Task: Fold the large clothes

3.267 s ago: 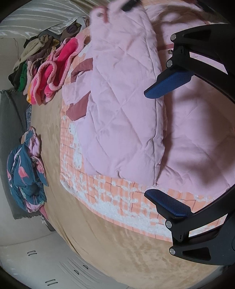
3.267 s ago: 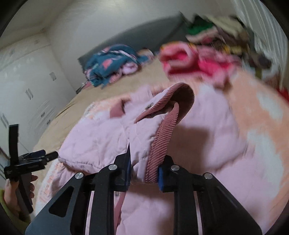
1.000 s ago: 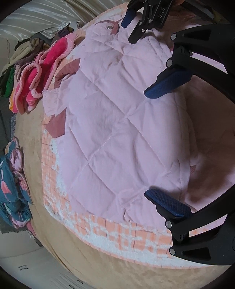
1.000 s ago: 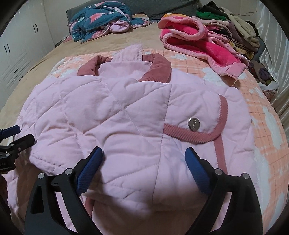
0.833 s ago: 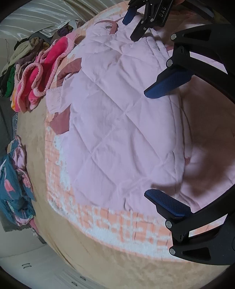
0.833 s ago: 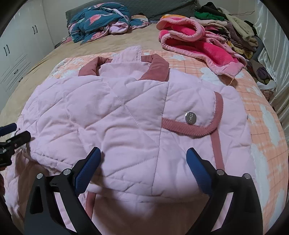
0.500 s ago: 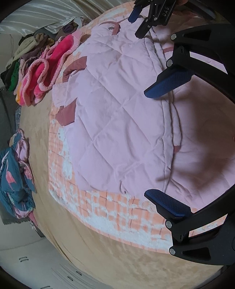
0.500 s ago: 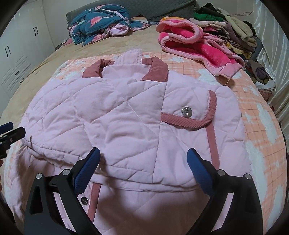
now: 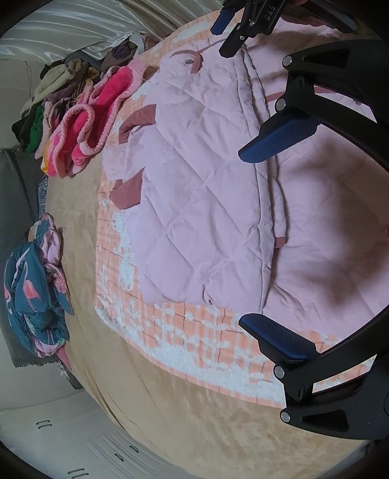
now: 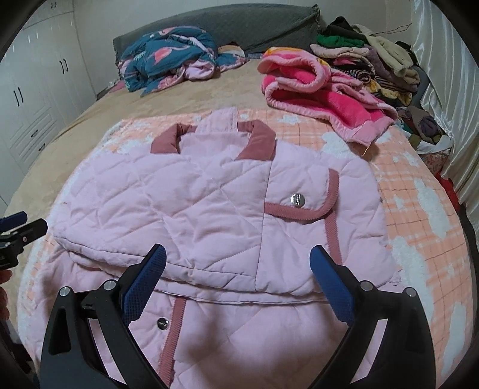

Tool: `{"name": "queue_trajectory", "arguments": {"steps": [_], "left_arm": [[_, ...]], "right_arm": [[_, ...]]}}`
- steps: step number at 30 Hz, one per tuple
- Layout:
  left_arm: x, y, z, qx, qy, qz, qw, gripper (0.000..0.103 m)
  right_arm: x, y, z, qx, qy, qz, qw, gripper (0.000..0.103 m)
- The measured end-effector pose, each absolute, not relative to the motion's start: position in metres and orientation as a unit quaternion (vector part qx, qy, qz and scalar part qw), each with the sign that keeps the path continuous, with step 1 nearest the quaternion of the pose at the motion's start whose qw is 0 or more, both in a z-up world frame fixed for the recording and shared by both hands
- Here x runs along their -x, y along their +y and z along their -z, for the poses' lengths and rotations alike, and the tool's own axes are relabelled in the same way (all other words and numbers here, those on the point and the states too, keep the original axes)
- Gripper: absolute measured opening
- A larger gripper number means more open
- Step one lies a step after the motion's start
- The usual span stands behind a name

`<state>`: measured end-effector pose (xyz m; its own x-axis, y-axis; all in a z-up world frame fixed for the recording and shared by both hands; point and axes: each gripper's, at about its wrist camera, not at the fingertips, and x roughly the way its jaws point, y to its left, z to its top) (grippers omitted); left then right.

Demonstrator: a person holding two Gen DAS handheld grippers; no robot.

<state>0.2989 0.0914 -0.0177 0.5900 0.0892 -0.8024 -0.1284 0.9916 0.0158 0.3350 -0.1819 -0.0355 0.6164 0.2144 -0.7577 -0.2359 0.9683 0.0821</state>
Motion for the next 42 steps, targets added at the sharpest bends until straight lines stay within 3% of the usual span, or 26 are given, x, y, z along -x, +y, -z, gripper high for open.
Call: {"name": "queue_trajectory", "arguments": {"steps": [42], "left_arm": [[-0.211, 0.073, -0.054, 0.02, 0.369, -0.05, 0.928, 0.095]], "right_arm": [[-0.228, -0.209, -0.072, -0.007, 0.302, -0.157, 0.94, 0.099]]}}
